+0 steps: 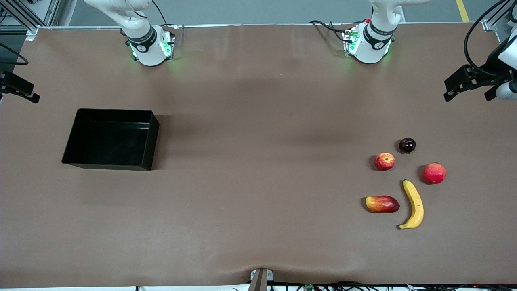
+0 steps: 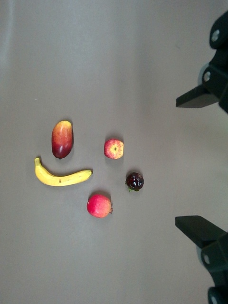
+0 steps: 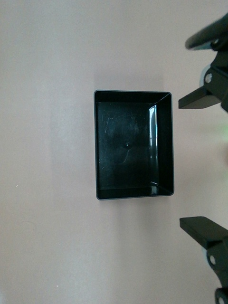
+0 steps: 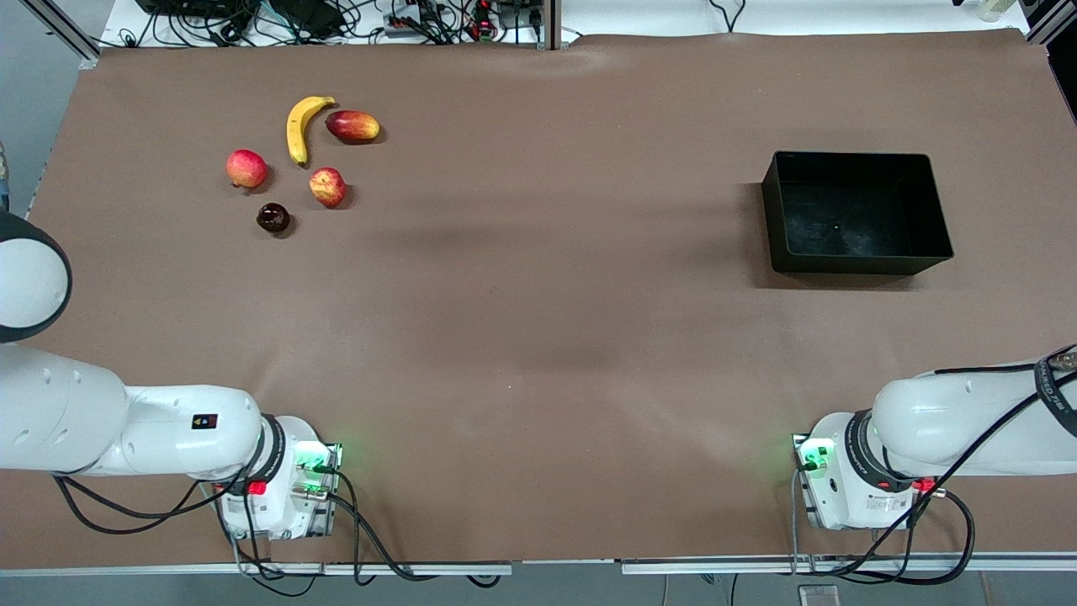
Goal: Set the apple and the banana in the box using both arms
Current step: 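Reach the left gripper toward the small red-yellow apple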
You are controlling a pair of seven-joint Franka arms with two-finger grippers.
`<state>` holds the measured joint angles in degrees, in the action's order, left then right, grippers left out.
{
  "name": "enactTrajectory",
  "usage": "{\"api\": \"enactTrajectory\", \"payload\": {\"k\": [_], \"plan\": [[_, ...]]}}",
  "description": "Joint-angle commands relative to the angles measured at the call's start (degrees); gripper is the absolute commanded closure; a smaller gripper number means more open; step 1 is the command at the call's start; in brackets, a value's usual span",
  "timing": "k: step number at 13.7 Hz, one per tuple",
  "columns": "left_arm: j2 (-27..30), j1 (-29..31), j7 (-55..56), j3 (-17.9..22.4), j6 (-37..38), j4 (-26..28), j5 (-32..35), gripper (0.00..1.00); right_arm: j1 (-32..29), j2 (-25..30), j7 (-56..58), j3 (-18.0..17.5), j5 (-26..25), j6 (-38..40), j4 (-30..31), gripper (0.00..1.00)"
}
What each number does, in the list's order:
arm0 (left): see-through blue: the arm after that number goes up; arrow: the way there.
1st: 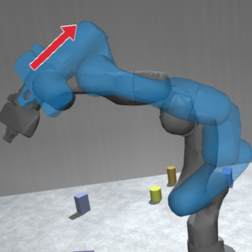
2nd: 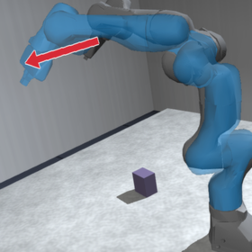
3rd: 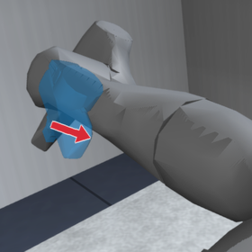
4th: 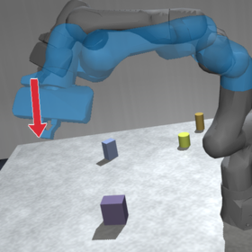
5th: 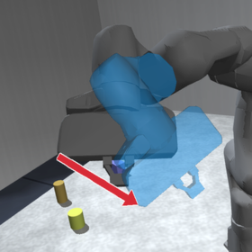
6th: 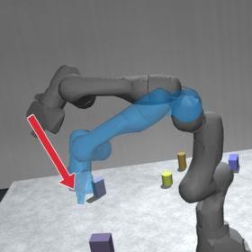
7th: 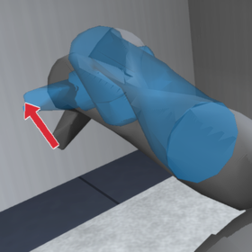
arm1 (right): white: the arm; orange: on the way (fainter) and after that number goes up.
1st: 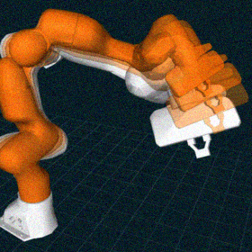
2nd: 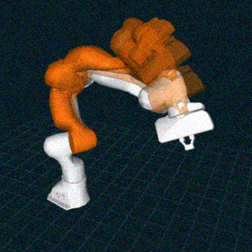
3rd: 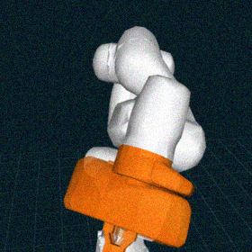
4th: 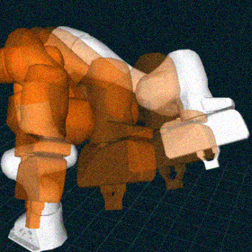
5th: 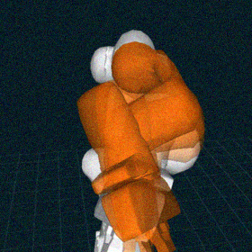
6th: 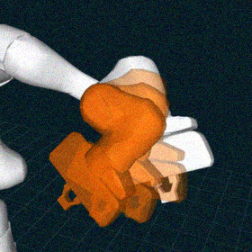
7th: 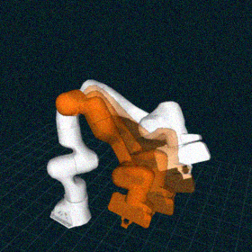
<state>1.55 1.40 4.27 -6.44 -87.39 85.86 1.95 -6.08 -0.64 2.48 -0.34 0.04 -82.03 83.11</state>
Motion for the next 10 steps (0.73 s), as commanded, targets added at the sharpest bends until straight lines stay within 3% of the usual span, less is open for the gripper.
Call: {"api": "enactTrajectory", "payload": {"k": [1, 6, 10], "plan": [[-0.4, -0.1, -1.2, 0.1, 1.1, -1.3, 0.7, 0.0, -0.9, -0.6, 0.4, -0.7, 0.2, 0.5, -1.2, 0.0], [-2.2, 1.5, -1.4, 0.1, -0.1, 0.5, 2.7, 0.0, -0.9, -1.3, 0.4, -0.6, 0.2, 0.4, -1.2, 0.0], [-0.2, 1.7, -1.0, 0.0, -16.1, 15.9, 2.4, 0.0, -2.9, -2.5, 0.4, -0.6, 0.1, -1.3, -1.2, 0.0]]}}
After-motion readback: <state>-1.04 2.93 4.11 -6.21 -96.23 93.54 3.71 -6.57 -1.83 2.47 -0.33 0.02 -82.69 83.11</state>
